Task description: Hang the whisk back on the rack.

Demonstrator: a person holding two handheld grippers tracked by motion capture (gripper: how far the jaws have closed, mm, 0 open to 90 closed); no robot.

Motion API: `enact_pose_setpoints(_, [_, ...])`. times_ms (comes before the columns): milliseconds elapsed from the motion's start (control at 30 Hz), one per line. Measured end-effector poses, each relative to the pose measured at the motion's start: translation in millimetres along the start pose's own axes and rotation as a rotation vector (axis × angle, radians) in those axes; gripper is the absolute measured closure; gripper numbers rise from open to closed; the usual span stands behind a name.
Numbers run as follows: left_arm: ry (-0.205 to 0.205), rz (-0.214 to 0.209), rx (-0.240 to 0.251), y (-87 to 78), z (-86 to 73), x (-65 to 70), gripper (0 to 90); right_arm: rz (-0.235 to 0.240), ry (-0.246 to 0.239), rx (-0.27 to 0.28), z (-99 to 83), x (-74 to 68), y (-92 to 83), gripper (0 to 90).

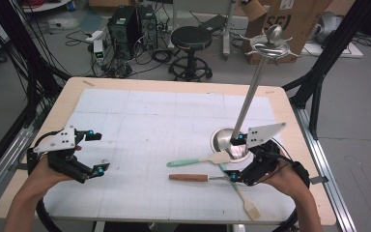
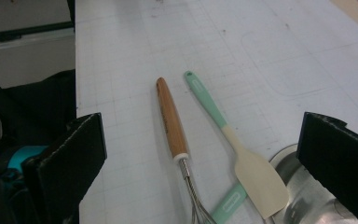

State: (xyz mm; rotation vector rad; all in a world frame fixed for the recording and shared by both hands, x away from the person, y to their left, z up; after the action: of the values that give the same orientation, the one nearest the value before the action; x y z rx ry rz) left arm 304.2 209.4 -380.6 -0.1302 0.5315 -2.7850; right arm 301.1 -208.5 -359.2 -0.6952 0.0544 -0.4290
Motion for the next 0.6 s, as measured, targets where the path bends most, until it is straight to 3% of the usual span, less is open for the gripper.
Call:
enact_pose_setpoints(100, [-0.002,-0.015,0.004,0.0,-0.1,1.7,1.7,0.016,-0.014,-0.038,1.6,0.8,11.0,0.2])
enact_pose_setpoints(600, [-0.007,-0.007,-0.01,2.0,-2.4,0.6,1.7,0.071,-0.103,-0.22,6.2,-11.1,58.4,0.2])
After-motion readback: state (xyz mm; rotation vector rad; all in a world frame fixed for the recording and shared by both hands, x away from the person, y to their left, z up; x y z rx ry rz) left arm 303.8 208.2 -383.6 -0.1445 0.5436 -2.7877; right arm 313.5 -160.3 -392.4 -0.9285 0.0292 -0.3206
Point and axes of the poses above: each handheld gripper's, and its own axes: y roughly forward along the jaws, z roughly out of its top, x roughly to its right, the point moved 6 cm from there along y, roughly forward along the jaws, and after that the axes turned 8 degrees about -z, right-handed, at the moved point
